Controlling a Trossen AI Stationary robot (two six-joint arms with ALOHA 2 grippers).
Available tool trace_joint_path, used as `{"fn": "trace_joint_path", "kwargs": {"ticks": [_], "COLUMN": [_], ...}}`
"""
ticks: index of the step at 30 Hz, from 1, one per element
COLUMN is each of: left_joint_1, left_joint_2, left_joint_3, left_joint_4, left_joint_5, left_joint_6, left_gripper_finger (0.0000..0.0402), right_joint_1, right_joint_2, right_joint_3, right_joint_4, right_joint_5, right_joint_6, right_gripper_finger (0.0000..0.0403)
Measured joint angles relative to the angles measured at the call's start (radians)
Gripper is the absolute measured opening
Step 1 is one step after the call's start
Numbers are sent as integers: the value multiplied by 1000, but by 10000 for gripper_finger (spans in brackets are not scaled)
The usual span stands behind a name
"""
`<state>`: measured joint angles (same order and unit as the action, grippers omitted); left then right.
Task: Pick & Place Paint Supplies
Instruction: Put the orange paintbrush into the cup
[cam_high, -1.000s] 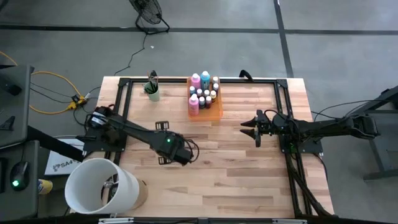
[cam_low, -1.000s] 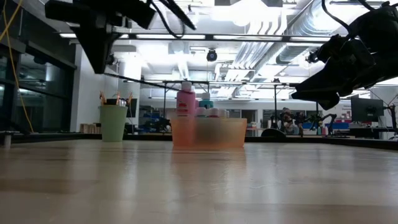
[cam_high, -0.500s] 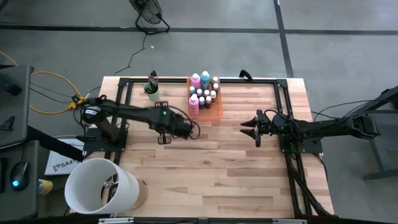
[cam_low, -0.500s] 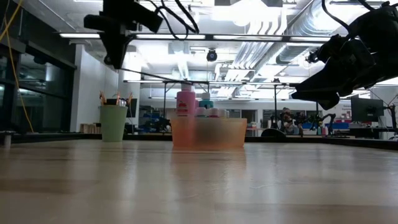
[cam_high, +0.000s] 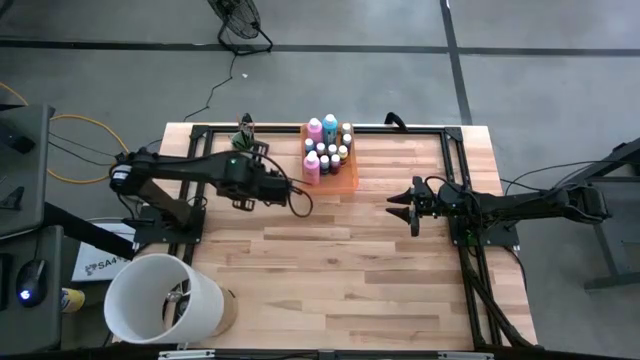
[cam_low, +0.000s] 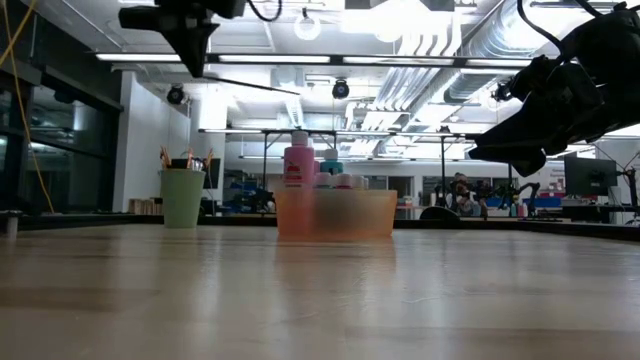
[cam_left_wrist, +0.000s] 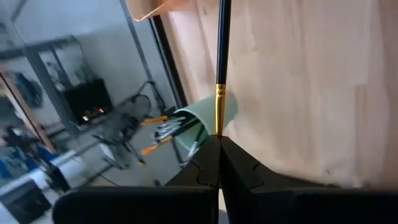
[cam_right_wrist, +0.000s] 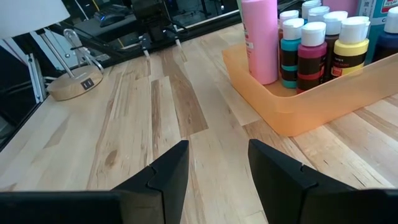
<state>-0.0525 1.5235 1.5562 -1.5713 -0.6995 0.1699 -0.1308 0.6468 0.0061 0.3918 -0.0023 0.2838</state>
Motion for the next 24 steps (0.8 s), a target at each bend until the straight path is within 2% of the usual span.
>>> {"fn": "trace_joint_path", "kwargs": {"ticks": [5,9,13,18,24], "left_joint_1": [0,0,-21,-46,-76], "left_joint_2": [-39,-53,-51,-51,-104], "left_joint_3": [0,0,0,0,1], "left_joint_4": [0,-1,0,0,1], "left_joint_5": [-55,-75,-72,14,-21], "left_joint_6": [132,170,160,70,76], "left_gripper_finger": [0,0,0,0,0], "right_joint_1": [0,0,0,0,0], "right_joint_2": [0,0,0,0,0], "right_joint_3": [0,0,0,0,0], "right_joint_4": [0,0,0,0,2], "right_joint_5": [0,0,0,0,0], "right_joint_6": [0,0,0,0,0], "right_gripper_finger": [160,160,160,160,160]}}
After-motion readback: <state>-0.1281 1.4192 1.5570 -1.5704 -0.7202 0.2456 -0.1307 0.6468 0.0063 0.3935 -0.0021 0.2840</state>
